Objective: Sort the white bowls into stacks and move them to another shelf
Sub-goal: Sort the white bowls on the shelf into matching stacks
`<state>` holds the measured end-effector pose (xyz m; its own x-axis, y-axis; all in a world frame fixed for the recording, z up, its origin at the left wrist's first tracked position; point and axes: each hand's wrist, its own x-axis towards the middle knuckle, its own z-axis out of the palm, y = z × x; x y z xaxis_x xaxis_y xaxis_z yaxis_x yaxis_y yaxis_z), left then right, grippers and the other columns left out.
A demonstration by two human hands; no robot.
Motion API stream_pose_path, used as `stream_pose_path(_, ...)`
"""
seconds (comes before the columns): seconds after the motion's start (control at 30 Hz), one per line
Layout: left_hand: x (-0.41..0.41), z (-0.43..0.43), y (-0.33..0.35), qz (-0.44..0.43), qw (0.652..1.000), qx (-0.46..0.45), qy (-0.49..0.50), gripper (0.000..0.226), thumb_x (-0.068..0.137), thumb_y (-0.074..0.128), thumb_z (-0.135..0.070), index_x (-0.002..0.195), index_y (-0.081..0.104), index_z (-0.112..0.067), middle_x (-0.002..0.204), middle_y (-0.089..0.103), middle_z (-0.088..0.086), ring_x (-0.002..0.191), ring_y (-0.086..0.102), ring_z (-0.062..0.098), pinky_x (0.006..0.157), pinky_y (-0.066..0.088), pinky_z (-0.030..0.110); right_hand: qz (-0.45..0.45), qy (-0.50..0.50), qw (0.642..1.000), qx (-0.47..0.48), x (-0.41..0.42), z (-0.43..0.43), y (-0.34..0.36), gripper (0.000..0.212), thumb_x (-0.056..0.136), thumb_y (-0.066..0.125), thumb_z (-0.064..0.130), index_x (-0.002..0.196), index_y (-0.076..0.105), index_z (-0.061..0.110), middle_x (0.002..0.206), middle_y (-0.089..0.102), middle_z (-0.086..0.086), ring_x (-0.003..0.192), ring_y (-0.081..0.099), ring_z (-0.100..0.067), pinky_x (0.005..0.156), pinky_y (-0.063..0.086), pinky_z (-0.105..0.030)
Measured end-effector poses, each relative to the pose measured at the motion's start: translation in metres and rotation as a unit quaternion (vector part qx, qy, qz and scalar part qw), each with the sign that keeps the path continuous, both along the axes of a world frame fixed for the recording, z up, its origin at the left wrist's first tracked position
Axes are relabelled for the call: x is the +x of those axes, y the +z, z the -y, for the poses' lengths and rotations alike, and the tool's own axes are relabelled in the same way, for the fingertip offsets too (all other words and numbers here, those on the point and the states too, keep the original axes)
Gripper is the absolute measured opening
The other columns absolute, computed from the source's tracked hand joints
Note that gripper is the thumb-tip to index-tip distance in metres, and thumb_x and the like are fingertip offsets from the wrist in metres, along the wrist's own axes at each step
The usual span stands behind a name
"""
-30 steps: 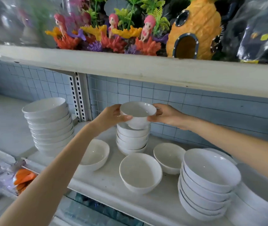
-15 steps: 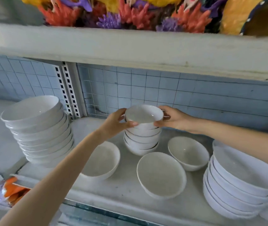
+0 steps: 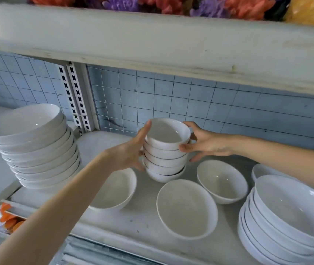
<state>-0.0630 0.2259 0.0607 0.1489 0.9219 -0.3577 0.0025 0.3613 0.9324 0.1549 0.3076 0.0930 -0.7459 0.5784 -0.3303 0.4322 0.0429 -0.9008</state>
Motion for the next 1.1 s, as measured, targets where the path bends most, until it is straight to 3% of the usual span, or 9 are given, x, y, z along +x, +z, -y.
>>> stream_pose_path(0.07, 0.006, 0.002, 0.001, 0.019, 1.0, 0.008, 0.022, 0.056, 0.086, 0.025, -0.072, 0.13, 0.04, -0.041, 0.136, 0.042, -0.014, 0.128, 0.038, 0.015, 0.089, 0.04, 0.056, -0.005, 0.0, 1.0, 0.005, 0.0, -0.001, -0.004, 0.121, 0.029, 0.087, 0.06, 0.13, 0.022, 0.039, 0.128, 0.043, 0.014, 0.117, 0.046, -0.003, 0.078, 0.057, -0.037)
stream_pose_path(0.17, 0.008, 0.002, -0.003, 0.021, 0.997, 0.038, 0.06, 0.055, 0.093, 0.021, -0.064, 0.139, 0.035, -0.038, 0.142, 0.039, -0.013, 0.133, 0.035, 0.019, 0.095, 0.037, 0.063, -0.032, -0.009, 0.999, 0.003, 0.0, -0.001, -0.01, 0.117, 0.032, 0.085, 0.063, 0.131, 0.027, 0.039, 0.123, 0.047, 0.011, 0.116, 0.048, -0.005, 0.072, 0.057, -0.034)
stream_pose_path(0.43, 0.008, 0.001, -0.009, 0.019, 0.988, 0.079, 0.134, 0.039, 0.099, 0.021, -0.053, 0.132, 0.036, -0.04, 0.134, 0.039, -0.017, 0.138, 0.03, 0.027, 0.097, 0.036, 0.068, -0.051, -0.023, 0.998, 0.024, -0.007, -0.008, -0.014, 0.119, 0.038, 0.085, 0.062, 0.137, 0.027, 0.035, 0.124, 0.049, 0.008, 0.119, 0.05, -0.013, 0.082, 0.055, -0.049)
stream_pose_path(0.57, 0.005, -0.005, -0.005, -0.02, 0.985, 0.111, 0.129, 0.038, 0.098, 0.021, -0.054, 0.133, 0.033, -0.044, 0.137, 0.034, -0.021, 0.132, 0.029, 0.017, 0.083, 0.05, 0.054, -0.06, -0.04, 0.997, 0.023, -0.014, -0.015, -0.016, 0.109, 0.048, 0.083, 0.059, 0.137, 0.025, 0.036, 0.129, 0.046, 0.008, 0.122, 0.047, -0.011, 0.084, 0.054, -0.049)
stream_pose_path(0.67, 0.005, -0.008, -0.001, -0.062, 0.983, 0.138, 0.108, 0.037, 0.094, 0.034, -0.056, 0.13, 0.034, -0.046, 0.129, 0.043, -0.024, 0.124, 0.038, 0.012, 0.075, 0.052, 0.046, -0.057, -0.055, 0.997, 0.023, -0.017, -0.02, -0.017, 0.096, 0.061, 0.074, 0.055, 0.139, 0.023, 0.034, 0.135, 0.043, 0.001, 0.128, 0.042, -0.017, 0.088, 0.052, -0.05)
stream_pose_path(0.77, 0.005, -0.008, -0.001, -0.111, 0.978, 0.15, 0.095, 0.064, 0.08, 0.051, -0.058, 0.138, 0.028, -0.042, 0.127, 0.046, -0.019, 0.117, 0.048, 0.013, 0.081, 0.053, 0.051, -0.042, -0.055, 0.997, 0.035, -0.019, -0.021, -0.014, 0.086, 0.068, 0.065, 0.048, 0.14, 0.02, 0.031, 0.137, 0.041, -0.001, 0.13, 0.041, -0.017, 0.088, 0.053, -0.047)
stream_pose_path(0.83, 0.006, -0.007, -0.001, -0.123, 0.976, 0.158, 0.091, 0.071, 0.078, 0.053, -0.055, 0.14, 0.024, -0.04, 0.124, 0.046, -0.019, 0.114, 0.049, 0.013, 0.078, 0.054, 0.045, -0.033, -0.048, 0.997, 0.042, -0.018, -0.021, -0.013, 0.086, 0.07, 0.064, 0.047, 0.141, 0.018, 0.031, 0.138, 0.04, -0.001, 0.129, 0.041, -0.017, 0.088, 0.053, -0.045)
stream_pose_path(1.0, 0.011, -0.01, -0.003, -0.144, 0.97, 0.166, 0.1, 0.057, 0.092, 0.047, -0.046, 0.14, 0.018, -0.035, 0.112, 0.042, -0.027, 0.11, 0.047, 0.014, 0.075, 0.051, 0.039, 0.001, -0.027, 0.997, 0.074, -0.013, -0.023, -0.009, 0.089, 0.069, 0.061, 0.053, 0.142, 0.016, 0.032, 0.14, 0.038, 0.006, 0.129, 0.041, -0.013, 0.096, 0.049, -0.044)
stream_pose_path(1.1, 0.013, -0.009, -0.005, -0.148, 0.967, 0.182, 0.095, 0.043, 0.094, 0.045, -0.044, 0.129, 0.021, -0.039, 0.104, 0.041, -0.031, 0.1, 0.047, 0.007, 0.071, 0.047, 0.03, 0.016, -0.014, 0.995, 0.099, -0.006, -0.024, -0.004, 0.089, 0.068, 0.06, 0.056, 0.143, 0.02, 0.03, 0.146, 0.032, 0.011, 0.13, 0.039, -0.008, 0.096, 0.048, -0.037)
